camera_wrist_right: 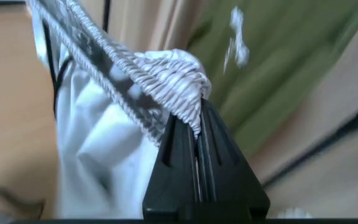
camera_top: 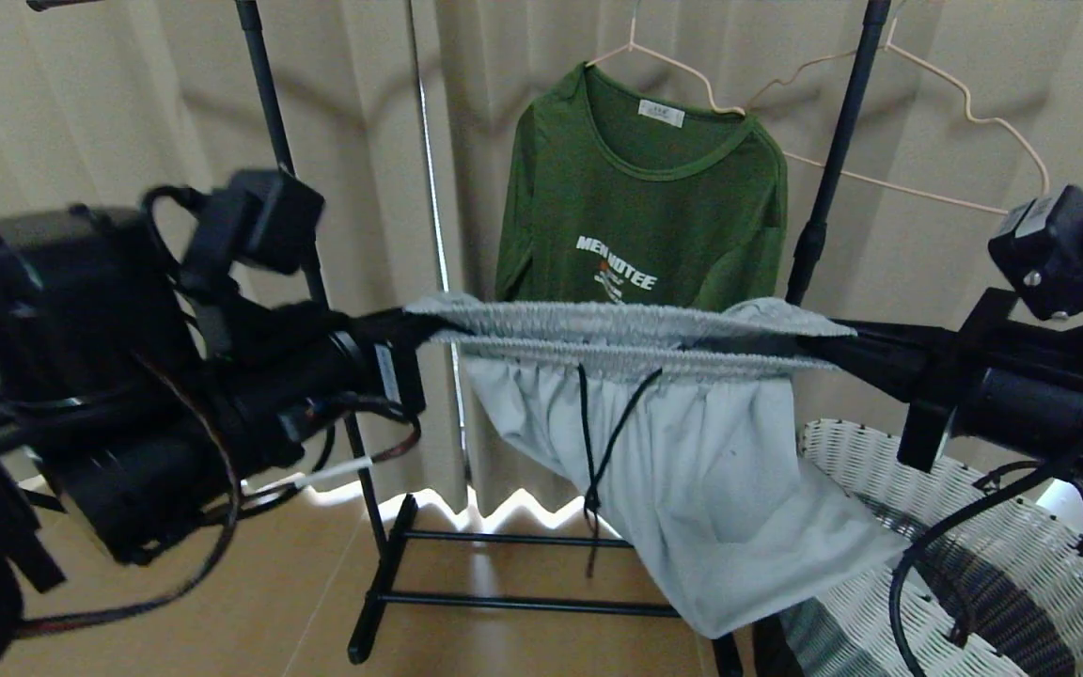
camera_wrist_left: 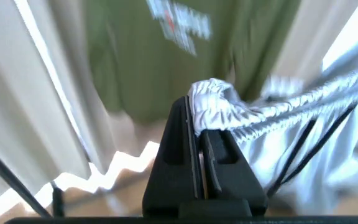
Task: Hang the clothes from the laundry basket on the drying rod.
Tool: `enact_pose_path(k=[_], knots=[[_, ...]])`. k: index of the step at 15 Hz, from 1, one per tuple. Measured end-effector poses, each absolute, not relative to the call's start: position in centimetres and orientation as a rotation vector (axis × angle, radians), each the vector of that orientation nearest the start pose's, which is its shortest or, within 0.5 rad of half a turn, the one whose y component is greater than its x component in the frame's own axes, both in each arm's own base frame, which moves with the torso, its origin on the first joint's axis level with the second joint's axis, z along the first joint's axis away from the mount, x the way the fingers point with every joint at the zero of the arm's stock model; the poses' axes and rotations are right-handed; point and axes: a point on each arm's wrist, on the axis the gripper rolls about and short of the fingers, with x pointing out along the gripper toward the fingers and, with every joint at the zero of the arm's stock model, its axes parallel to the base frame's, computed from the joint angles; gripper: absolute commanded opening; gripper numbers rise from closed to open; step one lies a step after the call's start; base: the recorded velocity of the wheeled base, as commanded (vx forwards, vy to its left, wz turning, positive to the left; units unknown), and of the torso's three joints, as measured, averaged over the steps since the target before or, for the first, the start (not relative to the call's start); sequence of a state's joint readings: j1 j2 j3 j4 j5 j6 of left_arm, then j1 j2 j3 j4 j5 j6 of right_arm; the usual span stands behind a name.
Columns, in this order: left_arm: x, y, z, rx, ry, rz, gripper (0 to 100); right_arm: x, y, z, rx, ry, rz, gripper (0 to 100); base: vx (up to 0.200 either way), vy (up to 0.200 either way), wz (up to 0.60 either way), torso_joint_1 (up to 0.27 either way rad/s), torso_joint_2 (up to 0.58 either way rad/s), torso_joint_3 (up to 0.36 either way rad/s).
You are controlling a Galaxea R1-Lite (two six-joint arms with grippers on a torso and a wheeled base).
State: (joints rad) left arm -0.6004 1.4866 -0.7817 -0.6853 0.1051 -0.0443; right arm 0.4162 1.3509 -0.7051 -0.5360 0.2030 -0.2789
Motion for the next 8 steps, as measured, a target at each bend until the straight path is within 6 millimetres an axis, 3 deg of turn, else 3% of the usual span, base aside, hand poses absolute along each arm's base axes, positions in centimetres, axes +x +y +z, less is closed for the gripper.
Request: enact_pose_path(k=[5,6,8], knots=[[18.8,-11.7,33.7,-0.036,-0.074,-0.466,0,21.6,8.4,27.0,-0.268,-0.119,0.543,0,0.0,0.0,0.0,0.0,0.0,0.0],[18.3,-11.4,34.8,0.004,-0.074,-0.465,0,22.0,8.0,27.8,-0.267,-0.142,0.518,0,0.0,0.0,0.0,0.0,0.0,0.0],[17.6,-11.4,34.9,0.052,-0.041,-0.48,0,22.6,7.6,28.9,-0.268,-0.168,0.492,0,0.0,0.0,0.0,0.0,0.0,0.0]])
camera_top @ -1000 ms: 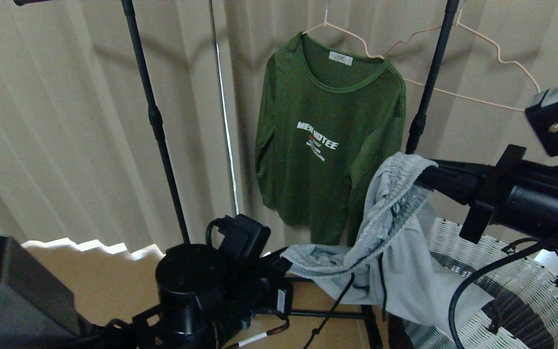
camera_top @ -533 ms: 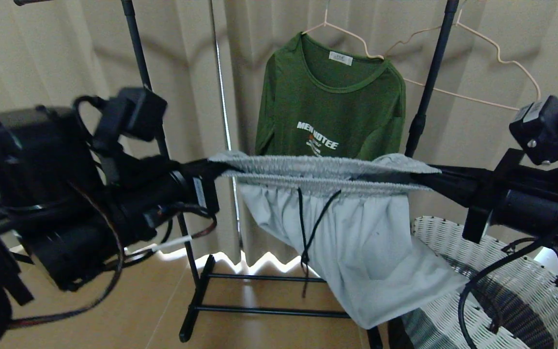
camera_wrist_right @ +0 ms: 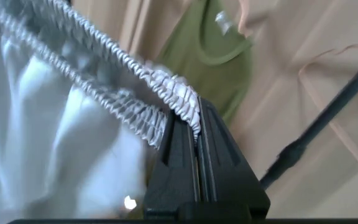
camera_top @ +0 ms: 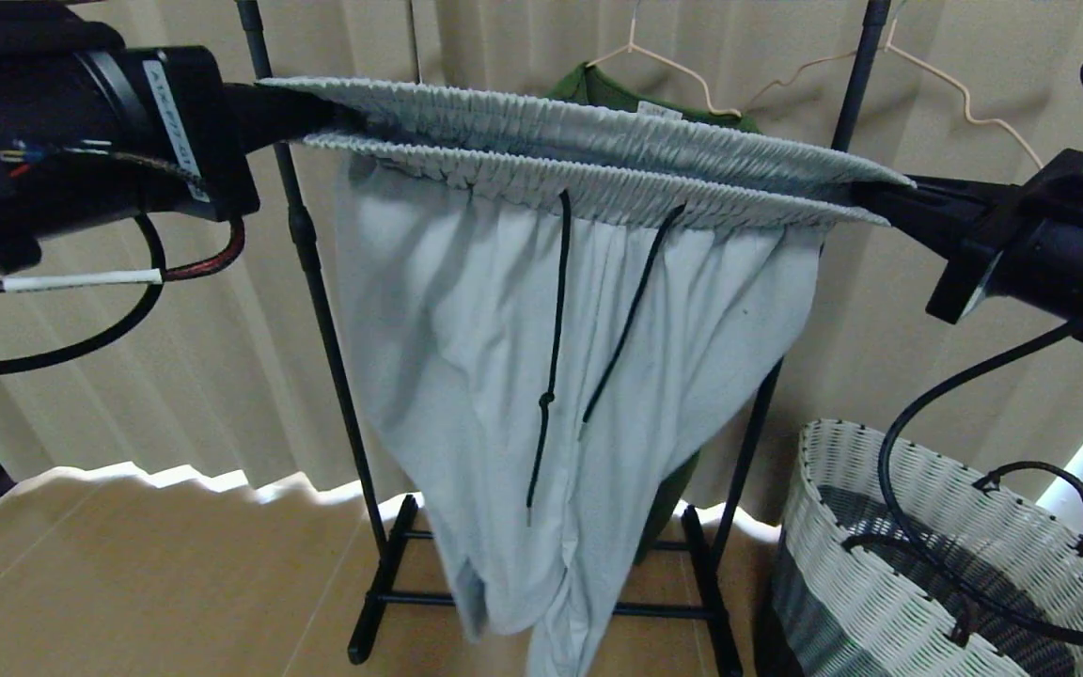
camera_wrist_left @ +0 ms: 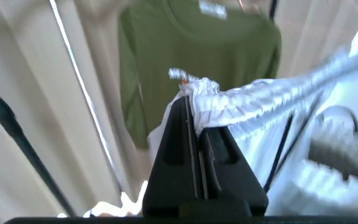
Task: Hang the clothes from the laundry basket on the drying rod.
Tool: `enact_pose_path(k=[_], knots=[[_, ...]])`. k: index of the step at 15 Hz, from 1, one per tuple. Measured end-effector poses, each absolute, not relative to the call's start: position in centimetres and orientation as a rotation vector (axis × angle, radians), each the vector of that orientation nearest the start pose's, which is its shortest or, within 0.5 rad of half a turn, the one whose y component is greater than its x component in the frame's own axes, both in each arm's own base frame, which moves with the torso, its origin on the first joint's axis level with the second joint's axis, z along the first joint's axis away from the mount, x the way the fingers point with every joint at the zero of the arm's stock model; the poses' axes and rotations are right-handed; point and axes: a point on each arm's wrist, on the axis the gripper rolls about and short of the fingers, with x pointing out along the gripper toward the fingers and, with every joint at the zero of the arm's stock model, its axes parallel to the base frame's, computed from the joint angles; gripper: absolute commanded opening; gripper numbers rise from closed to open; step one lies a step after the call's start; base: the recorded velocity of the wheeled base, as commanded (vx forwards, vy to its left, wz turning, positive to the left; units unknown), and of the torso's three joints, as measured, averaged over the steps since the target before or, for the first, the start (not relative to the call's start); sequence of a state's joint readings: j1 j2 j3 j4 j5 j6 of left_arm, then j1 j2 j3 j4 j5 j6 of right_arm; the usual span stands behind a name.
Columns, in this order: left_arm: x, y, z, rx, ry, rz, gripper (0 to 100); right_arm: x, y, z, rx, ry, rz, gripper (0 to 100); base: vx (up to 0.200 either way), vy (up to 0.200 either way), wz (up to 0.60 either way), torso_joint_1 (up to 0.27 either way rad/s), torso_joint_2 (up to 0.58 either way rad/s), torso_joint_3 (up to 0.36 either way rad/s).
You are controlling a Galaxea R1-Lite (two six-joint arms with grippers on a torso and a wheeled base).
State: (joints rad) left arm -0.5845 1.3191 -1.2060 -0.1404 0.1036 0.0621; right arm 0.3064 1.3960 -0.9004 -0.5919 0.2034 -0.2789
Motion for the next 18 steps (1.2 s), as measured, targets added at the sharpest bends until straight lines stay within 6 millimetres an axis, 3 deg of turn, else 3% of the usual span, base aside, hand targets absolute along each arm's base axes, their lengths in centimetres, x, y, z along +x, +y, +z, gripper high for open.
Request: enact_pose_path(k=[5,10,14,18], knots=[[16.2,-13.4,31.7,0.08,0.075,-0.589,0,24.2,8.1,29.4,-0.258,-0.181,0.491,0,0.0,0.0,0.0,0.0,0.0,0.0],[15.5,-13.3,31.7,0.071,0.071,-0.604,0,24.7,8.3,29.1,-0.21,-0.15,0.492,0,0.0,0.0,0.0,0.0,0.0,0.0],[16.1,-13.6,31.9,0.052,0.035,-0.597,0,22.9,7.6,29.1,-0.213,-0.105,0.495,0,0.0,0.0,0.0,0.0,0.0,0.0],[20.1,-15.0,33.3,0.017,-0.062,-0.534,0,19.1,6.6,30.5,-0.211,-0.081,0.578,0,0.0,0.0,0.0,0.0,0.0,0.0]])
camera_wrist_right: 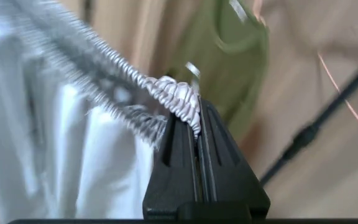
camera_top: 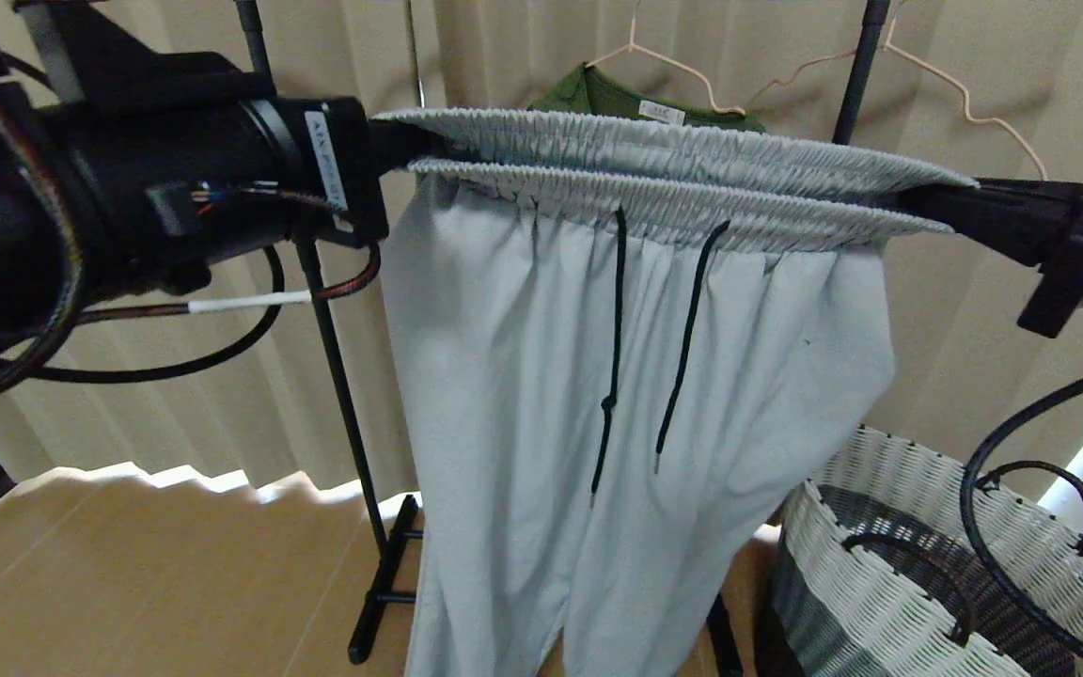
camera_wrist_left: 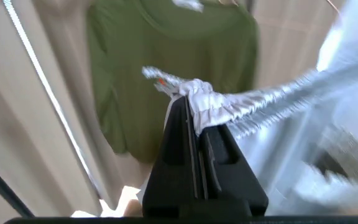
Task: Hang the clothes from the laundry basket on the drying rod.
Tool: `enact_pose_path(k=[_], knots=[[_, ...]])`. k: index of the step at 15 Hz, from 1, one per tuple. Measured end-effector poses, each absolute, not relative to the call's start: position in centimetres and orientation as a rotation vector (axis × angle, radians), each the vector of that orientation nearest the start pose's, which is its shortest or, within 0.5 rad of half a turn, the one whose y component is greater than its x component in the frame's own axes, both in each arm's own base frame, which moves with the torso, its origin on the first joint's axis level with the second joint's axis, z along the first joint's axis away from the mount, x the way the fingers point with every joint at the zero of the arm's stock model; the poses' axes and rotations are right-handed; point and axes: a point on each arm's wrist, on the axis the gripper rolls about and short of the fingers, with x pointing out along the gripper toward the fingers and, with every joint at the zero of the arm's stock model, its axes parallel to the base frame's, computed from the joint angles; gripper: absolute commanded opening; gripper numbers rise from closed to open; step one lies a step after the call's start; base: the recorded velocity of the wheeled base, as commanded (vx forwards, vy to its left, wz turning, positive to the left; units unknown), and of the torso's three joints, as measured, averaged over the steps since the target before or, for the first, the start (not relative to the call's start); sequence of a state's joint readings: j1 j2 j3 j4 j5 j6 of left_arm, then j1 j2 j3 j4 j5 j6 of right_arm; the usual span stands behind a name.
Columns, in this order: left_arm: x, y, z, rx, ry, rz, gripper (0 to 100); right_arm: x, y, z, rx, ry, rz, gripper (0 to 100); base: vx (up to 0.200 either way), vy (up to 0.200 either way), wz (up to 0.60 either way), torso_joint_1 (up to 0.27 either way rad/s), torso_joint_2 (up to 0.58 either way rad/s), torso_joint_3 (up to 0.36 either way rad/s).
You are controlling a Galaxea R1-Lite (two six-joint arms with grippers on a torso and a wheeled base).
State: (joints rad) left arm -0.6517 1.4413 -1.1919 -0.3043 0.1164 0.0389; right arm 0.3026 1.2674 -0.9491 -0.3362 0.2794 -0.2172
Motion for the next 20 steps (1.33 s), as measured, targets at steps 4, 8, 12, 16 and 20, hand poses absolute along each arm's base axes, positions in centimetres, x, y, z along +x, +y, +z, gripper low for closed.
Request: enact_pose_path(k=[4,8,12,16,20], knots=[[23.4,-16.2,33.0,0.021,-0.045,-0.498,0,15.4,5.9,29.8,-0.194,0.048,0.796,0,0.0,0.0,0.0,0.0,0.0,0.0],[24.2,-16.6,32.4,0.028,-0.026,-0.495,0,13.8,5.6,29.4,-0.182,0.065,0.884,0,0.0,0.0,0.0,0.0,0.0,0.0],[23.8,-16.3,32.0,0.043,0.01,-0.496,0,14.1,5.5,29.0,-0.189,0.059,0.847,0,0.0,0.0,0.0,0.0,0.0,0.0],[20.5,-14.3,32.4,0.09,0.148,-0.571,0,16.4,5.9,29.7,-0.206,-0.026,0.725,0,0.0,0.0,0.0,0.0,0.0,0.0],[16.3,-12.0,33.3,0.08,0.207,-0.803,0,20.6,7.1,29.7,-0.156,-0.129,0.651,0,0.0,0.0,0.0,0.0,0.0,0.0]])
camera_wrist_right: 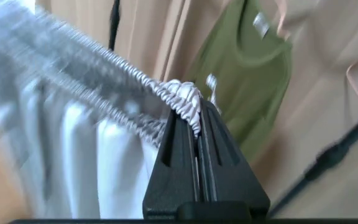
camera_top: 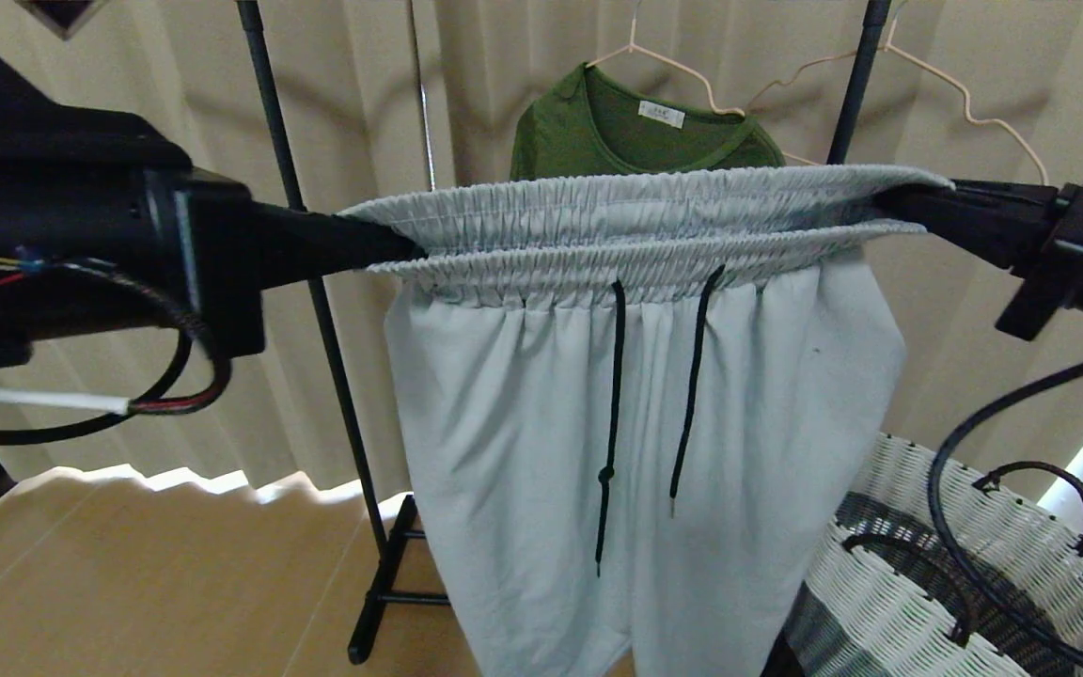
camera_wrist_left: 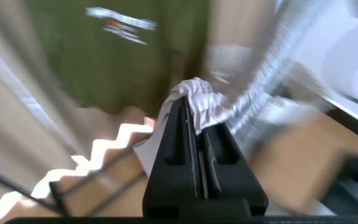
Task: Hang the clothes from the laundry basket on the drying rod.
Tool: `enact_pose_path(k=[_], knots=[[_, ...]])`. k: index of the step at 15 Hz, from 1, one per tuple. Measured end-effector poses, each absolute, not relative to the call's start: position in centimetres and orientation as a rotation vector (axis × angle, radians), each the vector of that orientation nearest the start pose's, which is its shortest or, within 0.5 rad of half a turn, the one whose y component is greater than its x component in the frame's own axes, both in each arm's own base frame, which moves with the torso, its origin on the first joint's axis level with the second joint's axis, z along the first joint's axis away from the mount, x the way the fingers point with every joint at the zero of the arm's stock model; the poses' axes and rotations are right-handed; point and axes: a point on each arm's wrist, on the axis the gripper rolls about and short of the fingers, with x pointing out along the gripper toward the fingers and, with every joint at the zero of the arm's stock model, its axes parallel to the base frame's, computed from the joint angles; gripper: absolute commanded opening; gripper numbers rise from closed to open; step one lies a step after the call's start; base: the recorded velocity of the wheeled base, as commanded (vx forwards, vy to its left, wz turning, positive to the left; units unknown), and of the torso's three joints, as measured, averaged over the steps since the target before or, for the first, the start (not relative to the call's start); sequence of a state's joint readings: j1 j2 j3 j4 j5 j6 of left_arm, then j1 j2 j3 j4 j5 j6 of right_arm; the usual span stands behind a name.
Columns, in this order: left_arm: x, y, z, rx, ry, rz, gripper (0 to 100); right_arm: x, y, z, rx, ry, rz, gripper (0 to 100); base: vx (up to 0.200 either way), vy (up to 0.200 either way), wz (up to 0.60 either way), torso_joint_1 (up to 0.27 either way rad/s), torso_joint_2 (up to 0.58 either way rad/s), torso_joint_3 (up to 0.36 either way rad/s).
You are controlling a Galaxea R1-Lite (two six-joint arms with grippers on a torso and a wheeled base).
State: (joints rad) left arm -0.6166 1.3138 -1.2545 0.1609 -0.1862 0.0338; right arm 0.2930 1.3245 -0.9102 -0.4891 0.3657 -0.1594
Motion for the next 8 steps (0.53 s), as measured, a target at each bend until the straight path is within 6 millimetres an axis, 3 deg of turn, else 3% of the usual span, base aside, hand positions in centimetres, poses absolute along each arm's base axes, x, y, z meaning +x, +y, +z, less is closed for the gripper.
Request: enact_pose_path(k=[4,8], knots=[[13.7,-11.1,32.7,0.077,0.206,-0.902,0,23.4,7.9,29.0,-0.071,-0.118,0.648,0,0.0,0.0,0.0,0.0,0.0,0.0],[13.7,-11.1,32.5,0.071,0.163,-0.87,0,23.8,8.0,28.6,-0.071,-0.093,0.641,0,0.0,0.0,0.0,0.0,0.0,0.0]])
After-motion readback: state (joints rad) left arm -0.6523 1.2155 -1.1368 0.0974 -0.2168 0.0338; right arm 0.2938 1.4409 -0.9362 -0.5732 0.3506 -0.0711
